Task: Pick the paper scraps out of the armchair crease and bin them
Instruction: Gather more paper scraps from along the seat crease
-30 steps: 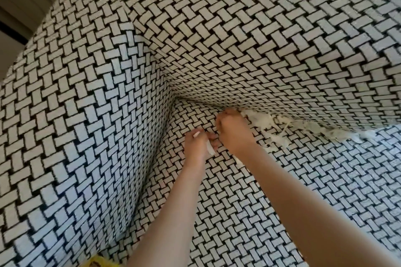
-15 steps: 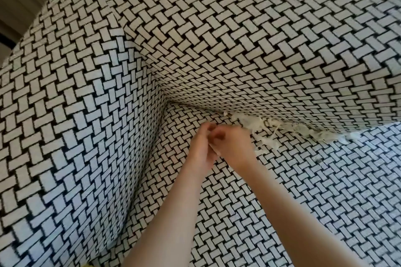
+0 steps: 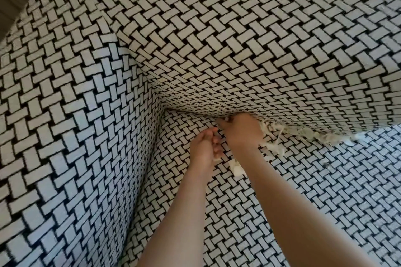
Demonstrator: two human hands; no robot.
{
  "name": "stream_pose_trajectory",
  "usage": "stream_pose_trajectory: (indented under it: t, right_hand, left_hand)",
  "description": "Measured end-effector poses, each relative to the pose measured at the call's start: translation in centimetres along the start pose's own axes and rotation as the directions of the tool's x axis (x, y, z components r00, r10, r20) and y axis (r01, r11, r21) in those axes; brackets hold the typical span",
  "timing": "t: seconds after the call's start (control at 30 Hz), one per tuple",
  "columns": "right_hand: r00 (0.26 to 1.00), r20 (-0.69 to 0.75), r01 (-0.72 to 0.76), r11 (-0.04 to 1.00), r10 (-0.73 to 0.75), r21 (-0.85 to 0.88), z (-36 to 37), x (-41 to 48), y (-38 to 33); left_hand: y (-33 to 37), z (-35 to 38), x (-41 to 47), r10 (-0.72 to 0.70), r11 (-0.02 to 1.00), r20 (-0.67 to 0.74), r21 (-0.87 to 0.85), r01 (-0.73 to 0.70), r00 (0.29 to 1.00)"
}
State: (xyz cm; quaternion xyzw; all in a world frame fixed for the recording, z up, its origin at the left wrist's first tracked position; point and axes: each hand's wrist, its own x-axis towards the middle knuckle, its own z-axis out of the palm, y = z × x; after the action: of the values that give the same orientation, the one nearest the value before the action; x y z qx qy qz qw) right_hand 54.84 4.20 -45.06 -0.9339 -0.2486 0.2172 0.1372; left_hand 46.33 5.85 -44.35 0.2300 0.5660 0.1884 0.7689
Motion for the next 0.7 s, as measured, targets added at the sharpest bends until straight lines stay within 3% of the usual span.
stream_pose_trajectory:
  t: [0.13, 0.2, 0.3, 0.37, 0.5, 0.6, 0.7]
  right_hand:
    - [0.993, -0.086, -0.077, 0.994, 0.084, 0.079, 0.9, 0.0, 0.0]
    - [0.993, -0.096, -0.043, 0.959, 0.072, 0.279, 0.8, -0.7, 0.6]
    - [0.999, -0.044, 0.040, 0.727, -0.014, 0.685, -0.2, -3.1, 1.6]
    - [0.993, -0.026, 0.098, 0.720, -0.111, 0.687, -0.4, -4.7, 2.4]
    - [0.966, -0.002, 0.226, 0.840, -0.259, 0.493, 0.8, -6.7, 2.6]
    - [0.963, -0.055, 0.252, 0.816, -0.262, 0.521, 0.8, -7.1, 2.6]
    - [0.930, 0.015, 0.302, 0.789, -0.366, 0.534, -0.3, -7.6, 3.3]
  left_hand:
    - [0.0, -0.2, 0.1, 0.019, 1.000, 0.047, 0.008, -0.019, 0.999]
    - [-0.1, -0.2, 0.2, 0.026, 0.999, 0.069, -0.026, -0.025, 0.997]
    - [-0.4, -0.2, 0.0, 0.046, 0.992, 0.135, -0.119, -0.029, 0.990]
    - [-0.2, -0.2, -0.1, 0.032, 0.989, 0.130, -0.145, -0.013, 0.991]
    - [-0.1, -0.5, -0.5, -0.038, 0.982, 0.119, -0.180, 0.059, 0.992]
    - [-0.6, -0.8, -0.7, -0.087, 0.974, 0.085, -0.201, 0.103, 0.993]
    - [-1.0, -0.7, -1.0, -0.088, 0.966, 0.065, -0.237, 0.101, 0.994]
